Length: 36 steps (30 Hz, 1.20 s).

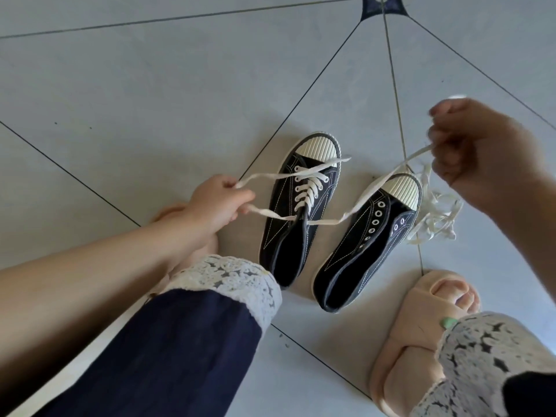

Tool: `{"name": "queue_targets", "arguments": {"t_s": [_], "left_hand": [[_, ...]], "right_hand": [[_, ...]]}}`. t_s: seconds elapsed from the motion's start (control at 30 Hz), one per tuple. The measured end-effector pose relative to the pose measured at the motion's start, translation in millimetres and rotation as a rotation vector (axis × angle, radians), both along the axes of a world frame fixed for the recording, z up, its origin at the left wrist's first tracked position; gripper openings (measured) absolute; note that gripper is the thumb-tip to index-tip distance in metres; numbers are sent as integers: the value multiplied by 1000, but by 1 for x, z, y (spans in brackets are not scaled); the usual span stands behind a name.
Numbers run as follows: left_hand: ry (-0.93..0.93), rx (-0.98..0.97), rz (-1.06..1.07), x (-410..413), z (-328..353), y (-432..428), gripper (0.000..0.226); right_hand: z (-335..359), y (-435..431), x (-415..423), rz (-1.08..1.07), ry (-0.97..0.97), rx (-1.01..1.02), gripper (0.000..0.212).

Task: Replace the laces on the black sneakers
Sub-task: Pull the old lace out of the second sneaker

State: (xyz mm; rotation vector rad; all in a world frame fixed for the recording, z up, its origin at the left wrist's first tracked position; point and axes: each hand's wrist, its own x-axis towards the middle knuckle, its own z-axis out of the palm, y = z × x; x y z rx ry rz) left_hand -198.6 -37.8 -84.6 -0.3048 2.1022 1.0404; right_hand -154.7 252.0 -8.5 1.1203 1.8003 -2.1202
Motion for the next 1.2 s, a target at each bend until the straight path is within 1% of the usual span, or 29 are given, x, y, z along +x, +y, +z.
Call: {"name": "queue_targets", "arguments": {"t_s": [0.03,0.07,0.13,0.17,0.2,0.23,0.27,0.33,0.37,0.47,0.67,0.8,0.9,0.97,1.03,1.1,1.2], "left_hand": [[81,-6,-45,1,1,2,13],[192,-50,-123,3,1,4,26],[493,-151,-330,8,4,6,49],[620,-156,-426,11,7,8,54],[669,-130,-503,15,10,11,54],[635,-76,-551,19,11,15,54],[549,-14,-569,24,12,19,51],[384,68,-553,34,10,28,42],[349,76,-547,36,9,30,38],[339,83,-537,38,6,33,30],[326,74,-499,41,7,36,34],[335,45,-461,42,8,38,23],[333,34,-451,42,9,37,21],[340,19,-456,39,11,35,22],[350,1,-470,36,12,32,23],[378,-21,-482,33,11,29,25],[452,-75,-471,31,9,25,25]], "right_hand": [[-3,-3,1,145,-43,123,21],[-6,-7,3,334,-95,273,17],[-15,-18,9,705,-186,595,12],[-20,-26,12,843,-222,757,11],[-24,-35,14,942,-240,895,12],[-26,-44,17,1002,-227,963,13],[-30,-53,18,1023,-191,949,13],[-36,-69,20,992,-132,780,10],[-41,-76,21,977,-134,714,8],[-55,-90,22,938,-178,667,7],[-64,-93,22,782,-200,607,19],[-61,-98,22,745,-184,585,18],[-60,-102,24,722,-162,571,17],[-60,-106,23,693,-182,523,12],[-61,-107,19,635,-238,412,8],[-61,-105,16,536,-297,228,10],[-58,-98,15,371,-300,-91,12]]}}
